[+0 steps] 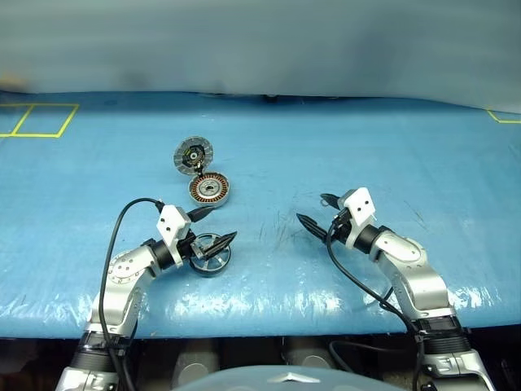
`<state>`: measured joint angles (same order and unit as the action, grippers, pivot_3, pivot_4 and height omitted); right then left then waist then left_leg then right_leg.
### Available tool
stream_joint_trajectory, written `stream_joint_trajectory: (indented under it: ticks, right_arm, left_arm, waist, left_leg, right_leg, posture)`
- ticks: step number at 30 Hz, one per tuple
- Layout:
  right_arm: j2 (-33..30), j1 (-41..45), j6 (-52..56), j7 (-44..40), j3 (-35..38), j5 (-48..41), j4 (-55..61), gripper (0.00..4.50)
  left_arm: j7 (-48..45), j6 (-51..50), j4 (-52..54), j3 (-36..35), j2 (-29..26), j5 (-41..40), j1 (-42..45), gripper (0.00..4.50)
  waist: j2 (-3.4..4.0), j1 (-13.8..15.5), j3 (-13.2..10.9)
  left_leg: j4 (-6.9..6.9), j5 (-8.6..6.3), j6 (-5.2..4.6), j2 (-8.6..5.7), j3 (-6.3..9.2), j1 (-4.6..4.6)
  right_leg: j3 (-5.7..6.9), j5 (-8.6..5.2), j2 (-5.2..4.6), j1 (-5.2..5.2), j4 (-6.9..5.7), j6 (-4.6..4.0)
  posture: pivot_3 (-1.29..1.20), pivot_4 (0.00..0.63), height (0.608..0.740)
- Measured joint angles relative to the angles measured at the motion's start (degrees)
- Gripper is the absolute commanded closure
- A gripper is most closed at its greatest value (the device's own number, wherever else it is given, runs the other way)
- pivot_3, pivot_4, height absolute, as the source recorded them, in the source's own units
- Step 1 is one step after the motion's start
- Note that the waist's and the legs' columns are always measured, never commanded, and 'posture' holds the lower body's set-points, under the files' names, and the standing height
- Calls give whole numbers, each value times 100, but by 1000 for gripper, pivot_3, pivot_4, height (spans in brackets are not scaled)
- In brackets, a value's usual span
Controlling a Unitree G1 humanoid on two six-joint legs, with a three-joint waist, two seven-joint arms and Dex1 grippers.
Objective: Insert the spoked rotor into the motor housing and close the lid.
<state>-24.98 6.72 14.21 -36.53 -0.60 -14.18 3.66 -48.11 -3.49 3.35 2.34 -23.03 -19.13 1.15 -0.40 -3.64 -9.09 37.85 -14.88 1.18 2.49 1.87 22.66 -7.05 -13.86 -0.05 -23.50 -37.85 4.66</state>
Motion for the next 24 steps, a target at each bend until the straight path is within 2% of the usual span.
stream_joint_trajectory:
  ticks: [24]
  right_arm:
    - [208, 36, -177, 66, 25, 58, -99, 58]
  left_arm:
    - [-79, 4, -28, -9, -91, 4, 225, 0]
  waist:
    - [0, -14, 0]
  left_leg:
    - [-1, 0, 0, 0, 0, 1]
  right_leg:
    - [0, 11, 0, -1, 0, -17]
  posture:
    - [0, 150, 740]
